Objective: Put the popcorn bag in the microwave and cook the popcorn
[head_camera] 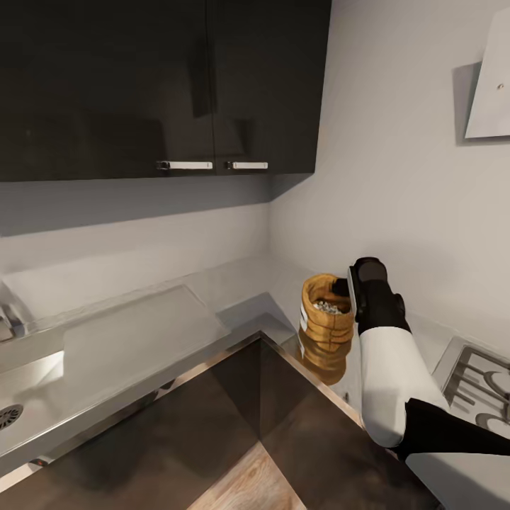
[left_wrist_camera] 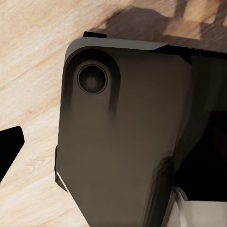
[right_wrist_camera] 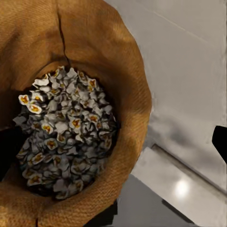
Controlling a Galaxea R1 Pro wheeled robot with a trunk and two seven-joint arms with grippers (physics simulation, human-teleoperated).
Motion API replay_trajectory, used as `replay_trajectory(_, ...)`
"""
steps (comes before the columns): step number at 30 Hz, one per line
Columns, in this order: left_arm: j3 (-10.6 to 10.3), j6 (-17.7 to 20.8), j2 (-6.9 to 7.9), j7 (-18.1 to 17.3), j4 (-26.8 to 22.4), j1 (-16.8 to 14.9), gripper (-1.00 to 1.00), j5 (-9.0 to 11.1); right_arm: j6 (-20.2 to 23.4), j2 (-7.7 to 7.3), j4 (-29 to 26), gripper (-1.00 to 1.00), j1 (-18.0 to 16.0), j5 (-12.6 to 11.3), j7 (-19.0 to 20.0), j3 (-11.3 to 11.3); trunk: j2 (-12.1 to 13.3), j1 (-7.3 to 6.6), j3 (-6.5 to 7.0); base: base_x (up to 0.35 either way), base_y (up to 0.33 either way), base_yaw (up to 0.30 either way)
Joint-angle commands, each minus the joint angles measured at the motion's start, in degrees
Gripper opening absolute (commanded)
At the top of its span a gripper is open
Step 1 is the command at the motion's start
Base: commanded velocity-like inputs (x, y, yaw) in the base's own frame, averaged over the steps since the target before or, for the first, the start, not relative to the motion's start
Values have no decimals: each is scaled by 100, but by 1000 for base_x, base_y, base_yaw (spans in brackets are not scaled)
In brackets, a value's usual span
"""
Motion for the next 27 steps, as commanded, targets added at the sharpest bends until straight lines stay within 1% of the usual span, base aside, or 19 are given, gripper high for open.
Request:
replay_trajectory(1, 18, -15, -2, 4, 0, -2, 100, 50, 12, -91, 35, 100, -6, -46, -20, -16, -5, 0, -7, 5, 0, 0)
replay_trajectory(2, 18, -15, -2, 4, 0, -2, 100, 49, 12, -153, 152, 100, -6, -52, -18, -20, -5, 0, -7, 2, 0, 0)
replay_trajectory(3, 18, -15, -2, 4, 0, -2, 100, 49, 12, -174, 259, 100, -6, -58, -17, -18, -5, 0, -7, 1, 0, 0)
replay_trajectory(4, 18, -15, -2, 4, 0, -2, 100, 56, 12, -187, 456, 100, -6, -79, -9, -15, -5, 0, -7, 0, 0, 0)
replay_trajectory(8, 18, -15, -2, 4, 0, -2, 100, 52, -23, -180, 595, 100, -6, -90, 21, -24, -5, 0, -7, 0, 0, 0)
replay_trajectory(10, 18, -15, -2, 4, 0, -2, 100, 56, -452, -186, 1026, 100, -6, -91, 17, -139, -5, 0, -7, 0, 0, 0)
replay_trajectory(11, 18, -15, -2, 4, 0, -2, 100, 57, -576, -190, 1125, 100, -6, -91, 15, -214, -5, 0, -7, 0, 0, 0)
replay_trajectory(12, 18, -15, -2, 4, 0, -2, 100, 54, -713, -193, 1217, 100, -6, -86, 8, -335, -5, 0, -7, 0, 0, 0)
replay_trajectory(13, 18, -15, -2, 4, 0, -2, 100, 55, -790, -195, 1259, 100, -6, -75, 5, -418, -5, 0, -7, 0, 0, 0)
replay_trajectory(15, 18, -15, -2, 4, 0, -2, 100, 54, -849, -201, 1278, 100, -6, -68, 7, -477, -5, 0, -7, 0, 0, 0)
replay_trajectory(17, 18, -15, -2, 4, 0, -2, 100, 55, -892, -204, 1268, 100, -6, -66, 10, -502, -5, 0, -7, 0, 0, 0)
replay_trajectory(20, 18, -15, -2, 4, 0, -2, 100, 53, -1100, -198, 1292, 100, -6, -72, 7, -548, -5, 0, -7, 0, 0, 0)
replay_trajectory(21, 18, -15, -2, 4, 0, -2, 100, 53, -1158, -197, 1303, 100, -6, -72, 2, -589, -5, 0, -7, 0, 0, 0)
replay_trajectory(23, 18, -15, -2, 4, 0, -2, 100, 56, -1272, -197, 1318, 100, -6, -70, -11, -757, -5, 0, -7, 0, 0, 0)
replay_trajectory(27, 18, -15, -2, 4, 0, -2, 100, 54, -1387, -197, 1321, 100, -6, -72, -23, -832, -5, 0, -7, 0, 0, 0)
